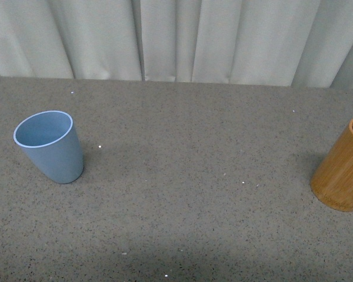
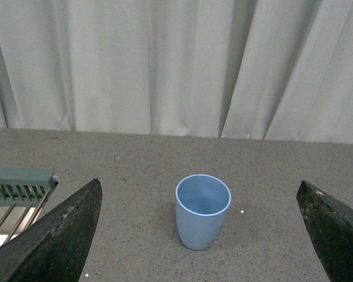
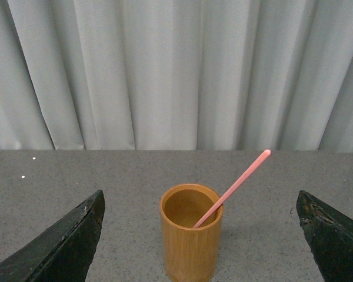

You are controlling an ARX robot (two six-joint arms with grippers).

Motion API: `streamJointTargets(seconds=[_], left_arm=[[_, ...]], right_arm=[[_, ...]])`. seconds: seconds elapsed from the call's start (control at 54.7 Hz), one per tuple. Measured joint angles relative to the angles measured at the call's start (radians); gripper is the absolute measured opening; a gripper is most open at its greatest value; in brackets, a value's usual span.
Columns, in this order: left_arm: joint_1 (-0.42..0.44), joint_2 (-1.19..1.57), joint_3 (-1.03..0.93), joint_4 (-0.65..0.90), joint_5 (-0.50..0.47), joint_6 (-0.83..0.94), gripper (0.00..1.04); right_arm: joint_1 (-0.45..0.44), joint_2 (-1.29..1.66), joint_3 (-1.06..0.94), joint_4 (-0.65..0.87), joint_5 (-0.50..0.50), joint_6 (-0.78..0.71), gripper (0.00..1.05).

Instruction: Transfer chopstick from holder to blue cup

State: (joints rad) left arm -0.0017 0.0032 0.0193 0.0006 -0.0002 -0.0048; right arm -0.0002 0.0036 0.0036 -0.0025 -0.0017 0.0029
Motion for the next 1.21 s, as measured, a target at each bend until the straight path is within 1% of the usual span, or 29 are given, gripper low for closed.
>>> streamJointTargets(seconds=[0.311,0.329,0.366,0.384,0.402,0.42,0.439,0.493,0.548,0.621,0.695,0.749,0.896,1.042,1.206], left_arm=[[0.0,0.001,0.001,-0.002,0.001,-0.001,0.98],[0.002,0.013,0.006,-0.025,0.008,-0.037,0.98],[0.002,0.07,0.044,-0.127,0.037,-0.197,0.98],[0.002,0.105,0.054,-0.151,0.032,-0.25,0.98],[0.003,0.122,0.056,-0.156,0.031,-0.288,0.98],[0.006,0.154,0.058,-0.158,0.03,-0.378,0.98],[0.011,0.182,0.058,-0.153,0.03,-0.432,0.98],[0.019,0.243,0.058,-0.111,0.009,-0.606,0.98],[0.016,0.339,0.058,-0.001,-0.031,-0.752,0.98],[0.001,0.436,0.062,0.099,-0.053,-0.817,0.98],[-0.006,0.534,0.076,0.174,-0.08,-0.849,0.98],[-0.006,0.679,0.101,0.264,-0.109,-0.879,0.98],[-0.032,0.973,0.169,0.42,-0.176,-0.879,0.98],[-0.08,1.173,0.259,0.442,-0.222,-0.852,0.98],[-0.13,1.336,0.351,0.38,-0.237,-0.819,0.98]], right_arm=[[0.0,0.0,0.0,0.0,0.0,0.0,0.95],[0.0,0.0,0.0,0.0,0.0,0.0,0.95],[0.0,0.0,0.0,0.0,0.0,0.0,0.95],[0.0,0.0,0.0,0.0,0.0,0.0,0.95],[0.0,0.0,0.0,0.0,0.0,0.0,0.95],[0.0,0.0,0.0,0.0,-0.001,0.0,0.95],[0.0,0.0,0.0,0.0,0.0,0.0,0.95],[0.0,0.0,0.0,0.0,0.0,0.0,0.95],[0.0,0.0,0.0,0.0,0.0,0.0,0.95],[0.0,0.0,0.0,0.0,0.0,0.0,0.95],[0.0,0.0,0.0,0.0,0.0,0.0,0.95],[0.0,0.0,0.0,0.0,0.0,0.0,0.95],[0.0,0.0,0.0,0.0,0.0,0.0,0.95],[0.0,0.0,0.0,0.0,0.0,0.0,0.95],[0.0,0.0,0.0,0.0,0.0,0.0,0.95]])
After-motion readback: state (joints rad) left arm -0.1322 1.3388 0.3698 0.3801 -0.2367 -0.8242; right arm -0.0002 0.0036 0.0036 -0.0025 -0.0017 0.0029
